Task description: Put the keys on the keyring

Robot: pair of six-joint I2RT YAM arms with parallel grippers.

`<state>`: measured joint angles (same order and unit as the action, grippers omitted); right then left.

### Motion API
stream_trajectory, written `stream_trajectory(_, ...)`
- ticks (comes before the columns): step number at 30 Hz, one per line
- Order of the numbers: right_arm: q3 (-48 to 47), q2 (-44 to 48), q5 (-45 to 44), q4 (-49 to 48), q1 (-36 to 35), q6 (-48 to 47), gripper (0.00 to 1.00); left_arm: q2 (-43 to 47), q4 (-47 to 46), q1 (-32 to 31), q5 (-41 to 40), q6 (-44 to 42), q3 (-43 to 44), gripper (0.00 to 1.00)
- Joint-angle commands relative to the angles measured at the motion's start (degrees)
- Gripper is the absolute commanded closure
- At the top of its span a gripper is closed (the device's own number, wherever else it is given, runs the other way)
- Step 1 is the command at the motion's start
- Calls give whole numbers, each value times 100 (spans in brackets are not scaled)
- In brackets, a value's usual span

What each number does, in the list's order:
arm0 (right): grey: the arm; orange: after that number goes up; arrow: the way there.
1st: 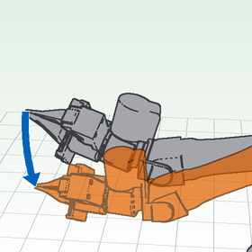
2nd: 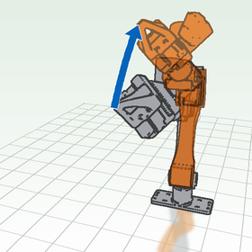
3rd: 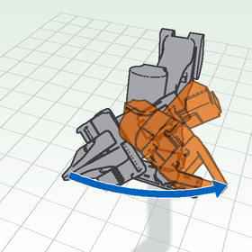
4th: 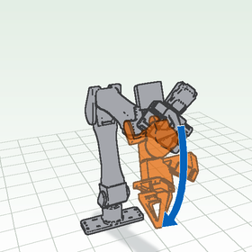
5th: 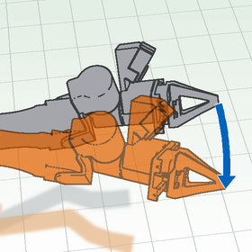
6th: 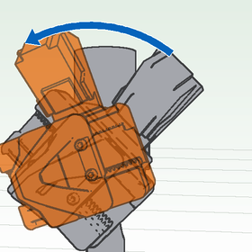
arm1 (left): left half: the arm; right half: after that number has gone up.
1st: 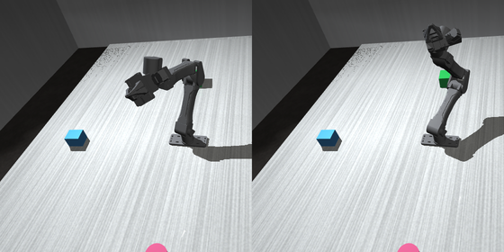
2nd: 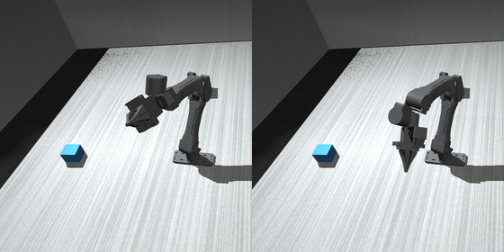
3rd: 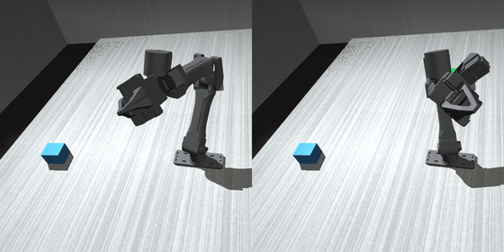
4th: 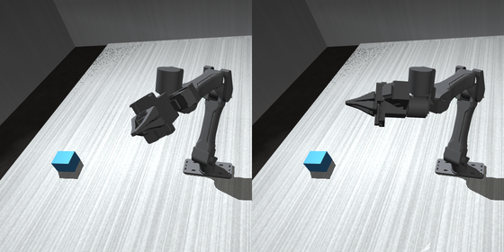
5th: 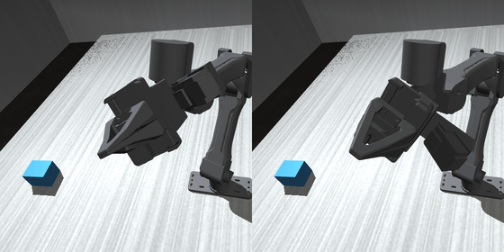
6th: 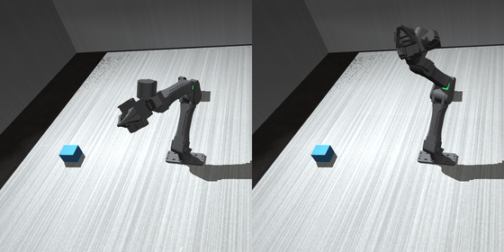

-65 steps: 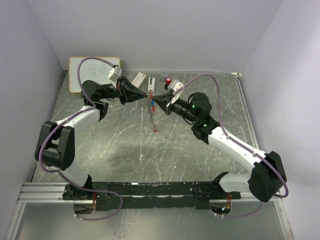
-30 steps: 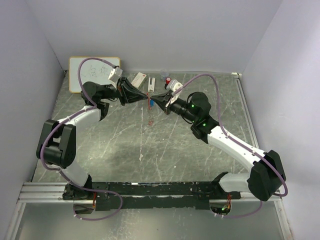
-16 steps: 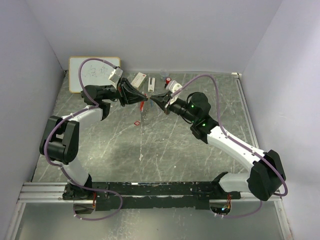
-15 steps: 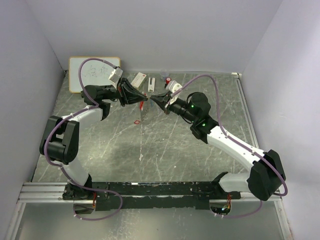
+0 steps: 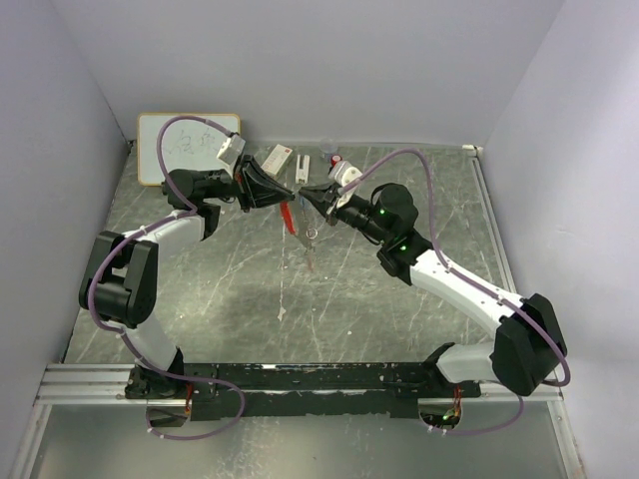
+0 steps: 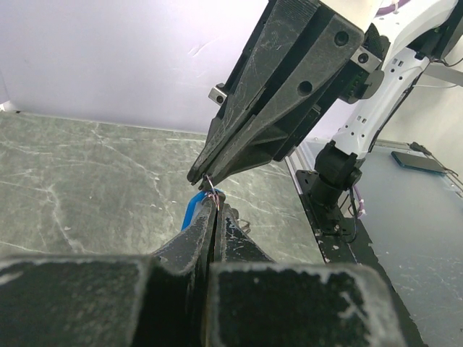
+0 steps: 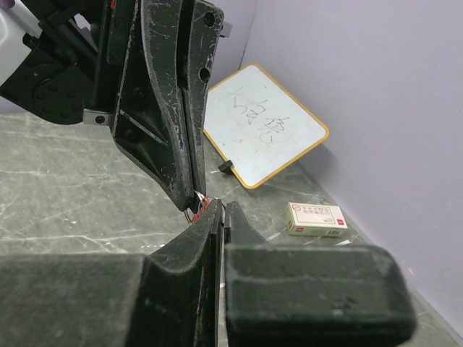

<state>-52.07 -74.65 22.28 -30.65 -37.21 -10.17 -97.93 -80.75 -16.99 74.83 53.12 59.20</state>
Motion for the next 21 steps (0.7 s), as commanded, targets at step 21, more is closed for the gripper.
stream_trajectory(21,-2,-364,-16,-1474,36,-231,100,137,-277,-195,398,220,237,93)
